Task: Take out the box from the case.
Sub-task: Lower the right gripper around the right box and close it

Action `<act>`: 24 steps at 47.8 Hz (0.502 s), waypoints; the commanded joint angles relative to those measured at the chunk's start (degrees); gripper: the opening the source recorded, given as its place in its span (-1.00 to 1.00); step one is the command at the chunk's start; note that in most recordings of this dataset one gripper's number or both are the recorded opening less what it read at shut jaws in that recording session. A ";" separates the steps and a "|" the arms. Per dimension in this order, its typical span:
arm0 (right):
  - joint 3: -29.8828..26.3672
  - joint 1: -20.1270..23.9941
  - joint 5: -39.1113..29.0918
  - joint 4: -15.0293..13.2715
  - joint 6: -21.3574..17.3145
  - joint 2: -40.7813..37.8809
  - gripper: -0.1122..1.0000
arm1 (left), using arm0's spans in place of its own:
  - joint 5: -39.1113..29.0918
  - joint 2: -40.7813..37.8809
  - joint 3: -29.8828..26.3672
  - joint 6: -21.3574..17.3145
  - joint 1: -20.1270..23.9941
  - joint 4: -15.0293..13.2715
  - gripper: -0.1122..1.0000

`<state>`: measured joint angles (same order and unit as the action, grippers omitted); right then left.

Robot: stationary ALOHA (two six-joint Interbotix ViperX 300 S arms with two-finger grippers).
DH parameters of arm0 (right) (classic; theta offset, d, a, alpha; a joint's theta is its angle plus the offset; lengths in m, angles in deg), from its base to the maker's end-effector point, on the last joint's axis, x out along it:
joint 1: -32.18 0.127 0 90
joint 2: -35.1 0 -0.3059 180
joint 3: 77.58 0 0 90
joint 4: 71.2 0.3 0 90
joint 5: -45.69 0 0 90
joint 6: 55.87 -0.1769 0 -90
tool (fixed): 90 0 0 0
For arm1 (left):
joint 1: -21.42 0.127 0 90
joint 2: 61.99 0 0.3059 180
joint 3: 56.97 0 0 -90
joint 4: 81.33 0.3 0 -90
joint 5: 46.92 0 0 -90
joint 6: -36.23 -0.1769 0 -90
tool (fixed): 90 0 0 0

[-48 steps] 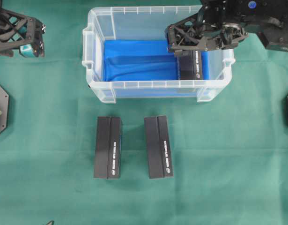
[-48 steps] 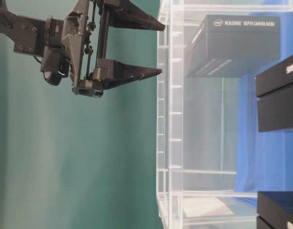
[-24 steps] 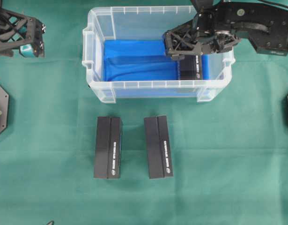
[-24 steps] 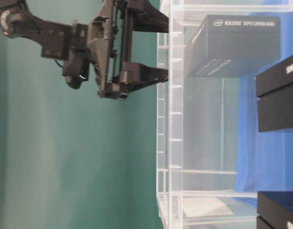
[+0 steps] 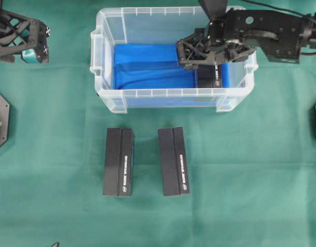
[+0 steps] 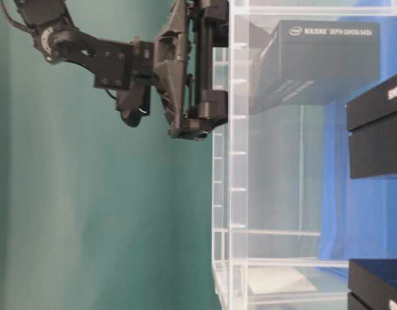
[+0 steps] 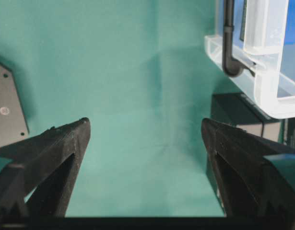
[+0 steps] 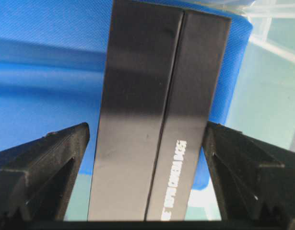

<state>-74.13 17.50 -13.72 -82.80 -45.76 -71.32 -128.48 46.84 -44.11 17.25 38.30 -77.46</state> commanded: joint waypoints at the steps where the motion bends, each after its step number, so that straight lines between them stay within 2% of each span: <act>1: -0.18 0.00 0.97 -0.18 -0.62 0.18 0.84 | 0.18 0.35 -0.70 0.09 -0.26 -0.09 0.95; 11: 0.97 0.00 2.46 -0.09 -2.55 -0.26 0.84 | 0.18 0.35 -0.70 0.09 -0.62 -0.09 0.95; 24: 1.14 0.00 2.37 -0.09 -2.81 -0.35 0.84 | 0.18 0.26 -0.70 0.09 -0.62 -0.09 0.95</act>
<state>-73.34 17.59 -11.88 -83.16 -47.78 -71.76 -128.48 46.84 -44.11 17.34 37.77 -77.46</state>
